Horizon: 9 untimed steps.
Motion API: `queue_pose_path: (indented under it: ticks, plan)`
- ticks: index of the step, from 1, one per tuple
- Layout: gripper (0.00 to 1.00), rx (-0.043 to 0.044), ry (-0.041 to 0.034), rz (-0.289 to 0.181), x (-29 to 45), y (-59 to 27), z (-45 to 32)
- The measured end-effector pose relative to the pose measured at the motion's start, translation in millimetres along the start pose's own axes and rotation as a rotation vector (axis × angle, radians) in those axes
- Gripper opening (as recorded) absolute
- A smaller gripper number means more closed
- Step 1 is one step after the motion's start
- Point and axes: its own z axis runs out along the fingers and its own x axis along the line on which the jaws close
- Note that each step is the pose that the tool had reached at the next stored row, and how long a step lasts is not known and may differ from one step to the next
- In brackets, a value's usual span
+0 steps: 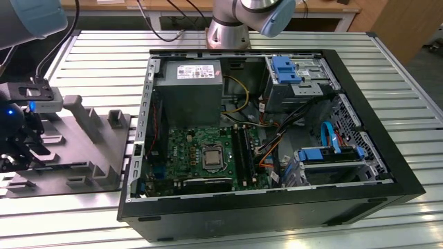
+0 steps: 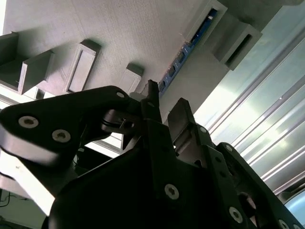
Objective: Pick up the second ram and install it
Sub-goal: 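Pick up the second ram and move it above second insertion slot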
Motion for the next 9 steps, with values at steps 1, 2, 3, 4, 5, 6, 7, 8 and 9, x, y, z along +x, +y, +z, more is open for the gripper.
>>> queue_pose_path:
  ticks: [1,2,3,4,5,6,7,8,9]
  plan:
    - [0.35,0.0,-0.0001,0.0,0.0,0.0,0.1]
    - [0.35,0.0001,0.0,0.0,0.0,0.0,0.3]
    - [0.35,0.0004,-0.0003,-0.001,0.0,-0.1,1.1]
    - [0.35,0.0001,-0.0001,-0.004,0.0,0.0,1.9]
    - [0.35,-0.0003,0.0004,-0.011,0.1,0.1,2.9]
    - [0.35,-0.0006,0.0006,-0.019,0.2,0.3,4.2]
    - [0.35,-0.001,0.001,-0.027,0.3,0.4,5.2]
    - [0.35,-0.0012,0.0013,-0.036,0.4,0.4,6.2]
    - [0.35,-0.0016,0.0017,-0.044,0.6,0.5,7.3]
